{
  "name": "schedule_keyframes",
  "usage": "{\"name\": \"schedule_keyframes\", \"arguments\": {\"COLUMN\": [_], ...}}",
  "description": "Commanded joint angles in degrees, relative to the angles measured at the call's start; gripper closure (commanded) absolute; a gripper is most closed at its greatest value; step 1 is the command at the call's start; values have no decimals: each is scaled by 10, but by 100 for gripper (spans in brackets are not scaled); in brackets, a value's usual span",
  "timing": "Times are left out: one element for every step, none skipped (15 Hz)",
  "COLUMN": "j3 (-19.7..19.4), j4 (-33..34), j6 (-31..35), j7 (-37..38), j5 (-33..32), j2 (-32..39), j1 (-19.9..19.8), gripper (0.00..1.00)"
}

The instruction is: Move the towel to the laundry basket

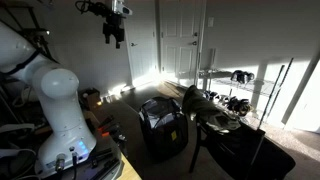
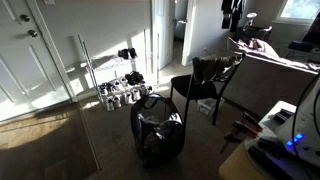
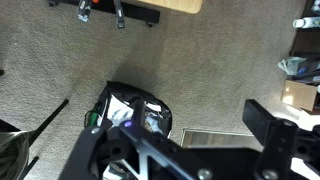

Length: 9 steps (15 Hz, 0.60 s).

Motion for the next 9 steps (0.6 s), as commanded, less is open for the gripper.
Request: {"name": "schedule_keyframes", "arguments": {"j3": [9,9,9,9,9,16,14,14,7], "j4": [2,2,2,2,2,0,-1,-4,-9], "j6": [-3,-3,-3,-3,-3,12,20,35,54], "j7": [-5,-5,-5,-5,-5,-1,-8,-11,-20], "j5": [4,4,4,4,4,1,9,10,19], "j2": [0,0,0,0,0,13,24,33,46], "j1": [-12,-12,-12,-12,-12,-14,-13,-14,-15], "gripper": [0,0,0,0,0,0,0,0,0]}}
